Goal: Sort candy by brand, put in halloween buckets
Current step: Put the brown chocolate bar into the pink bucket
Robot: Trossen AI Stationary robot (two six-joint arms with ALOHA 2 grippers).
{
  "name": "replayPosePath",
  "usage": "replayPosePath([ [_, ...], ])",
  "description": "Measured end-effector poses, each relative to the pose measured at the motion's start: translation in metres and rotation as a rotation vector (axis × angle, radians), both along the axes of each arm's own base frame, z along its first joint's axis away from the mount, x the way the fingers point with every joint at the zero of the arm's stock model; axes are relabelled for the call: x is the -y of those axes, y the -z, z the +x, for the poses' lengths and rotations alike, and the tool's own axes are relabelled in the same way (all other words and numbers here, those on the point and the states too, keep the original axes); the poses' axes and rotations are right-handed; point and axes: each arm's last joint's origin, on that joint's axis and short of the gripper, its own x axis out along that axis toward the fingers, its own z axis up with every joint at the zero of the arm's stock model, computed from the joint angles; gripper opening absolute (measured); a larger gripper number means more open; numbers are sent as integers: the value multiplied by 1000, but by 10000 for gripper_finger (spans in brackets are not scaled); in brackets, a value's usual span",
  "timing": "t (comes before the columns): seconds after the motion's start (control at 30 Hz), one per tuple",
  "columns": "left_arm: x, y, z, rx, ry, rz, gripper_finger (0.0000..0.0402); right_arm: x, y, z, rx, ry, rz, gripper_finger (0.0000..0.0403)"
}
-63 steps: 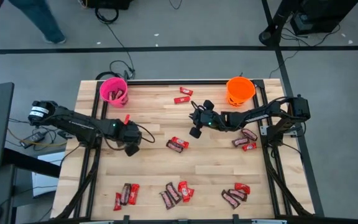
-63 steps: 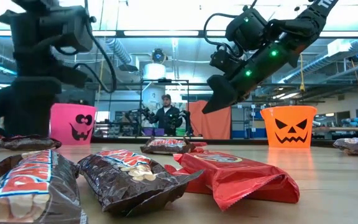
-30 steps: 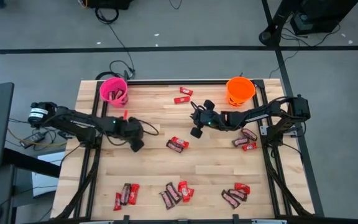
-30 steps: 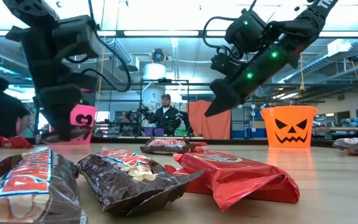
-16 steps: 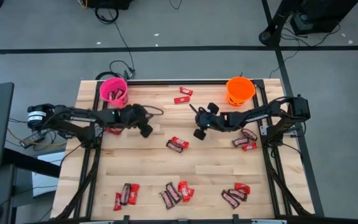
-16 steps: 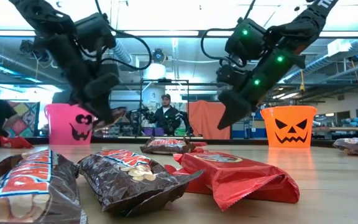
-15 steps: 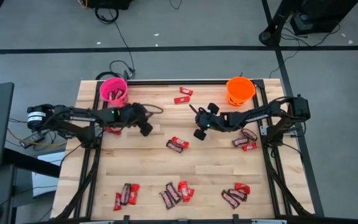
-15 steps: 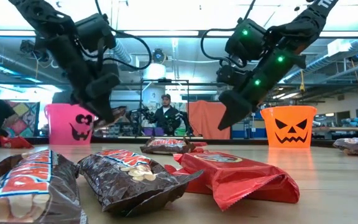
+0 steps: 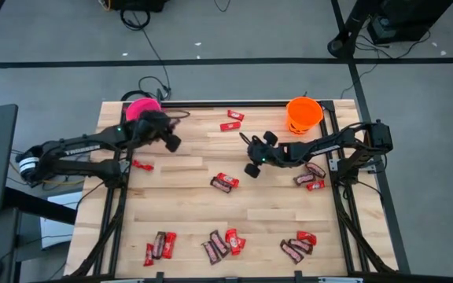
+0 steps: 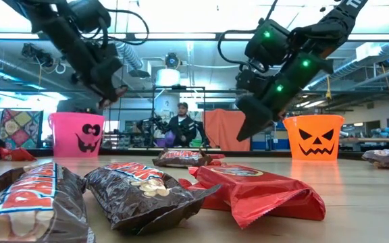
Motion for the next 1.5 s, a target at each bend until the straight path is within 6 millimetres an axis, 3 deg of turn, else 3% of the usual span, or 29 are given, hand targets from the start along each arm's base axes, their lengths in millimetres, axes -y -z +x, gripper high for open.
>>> replayPosePath([
  [0.23,-4,-6,-6,-28,-13,30,93,0,-2,2,12,-26,-23,55],
  [0.5,-27,-8,-22,-39,-196,82,93,1,-2,2,-4,-59,-53,55],
  [0.83,-47,-8,-42,-55,-349,76,95,8,2,-4,-57,24,-38,55],
  [1.3,-55,-5,-53,-69,-403,41,225,12,2,-5,-64,38,-54,55],
  [1.5,-53,-13,-39,111,-203,11,234,10,2,-4,-54,-37,11,55],
])
